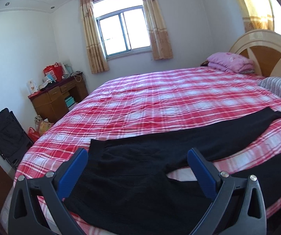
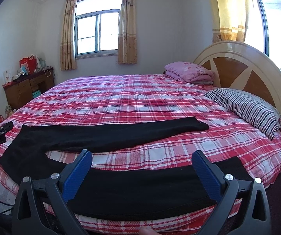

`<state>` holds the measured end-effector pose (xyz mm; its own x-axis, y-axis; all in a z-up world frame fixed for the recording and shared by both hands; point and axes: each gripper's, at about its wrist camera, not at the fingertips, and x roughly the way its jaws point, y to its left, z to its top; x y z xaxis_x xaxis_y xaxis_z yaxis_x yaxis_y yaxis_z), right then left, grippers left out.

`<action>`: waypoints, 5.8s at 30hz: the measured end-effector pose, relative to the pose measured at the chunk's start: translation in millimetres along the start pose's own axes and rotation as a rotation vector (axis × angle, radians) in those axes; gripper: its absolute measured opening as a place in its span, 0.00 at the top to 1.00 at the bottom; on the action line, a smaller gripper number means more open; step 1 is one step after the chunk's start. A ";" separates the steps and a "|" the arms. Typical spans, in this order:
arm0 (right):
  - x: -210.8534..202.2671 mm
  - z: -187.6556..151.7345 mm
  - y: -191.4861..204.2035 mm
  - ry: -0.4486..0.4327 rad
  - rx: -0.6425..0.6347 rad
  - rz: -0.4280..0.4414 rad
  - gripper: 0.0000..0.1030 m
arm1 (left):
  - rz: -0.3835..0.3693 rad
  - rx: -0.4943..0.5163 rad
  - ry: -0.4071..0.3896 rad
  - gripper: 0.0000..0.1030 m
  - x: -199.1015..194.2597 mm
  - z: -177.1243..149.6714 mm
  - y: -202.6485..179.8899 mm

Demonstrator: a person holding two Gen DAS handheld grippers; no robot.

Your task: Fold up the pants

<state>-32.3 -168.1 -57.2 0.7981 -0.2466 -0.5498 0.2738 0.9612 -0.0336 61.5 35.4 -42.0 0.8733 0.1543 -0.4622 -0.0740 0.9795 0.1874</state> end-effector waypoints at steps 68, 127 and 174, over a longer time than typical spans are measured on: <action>402.4 84.6 -242.6 0.507 0.238 -0.094 0.48 | -0.198 -0.121 0.515 0.61 307.4 -18.1 134.5; 51.5 -36.2 -278.8 0.102 0.423 -0.052 0.93 | -0.549 -0.178 0.051 0.85 107.7 -90.5 212.4; 81.7 -68.1 101.2 0.202 -0.471 0.376 0.35 | -0.644 -0.375 0.372 0.48 80.3 -158.6 234.1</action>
<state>24.0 -82.6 -162.3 0.6641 0.1022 -0.7406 -0.3076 0.9402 -0.1461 37.9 297.6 -172.6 0.5885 -0.4829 -0.6484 0.1726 0.8586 -0.4828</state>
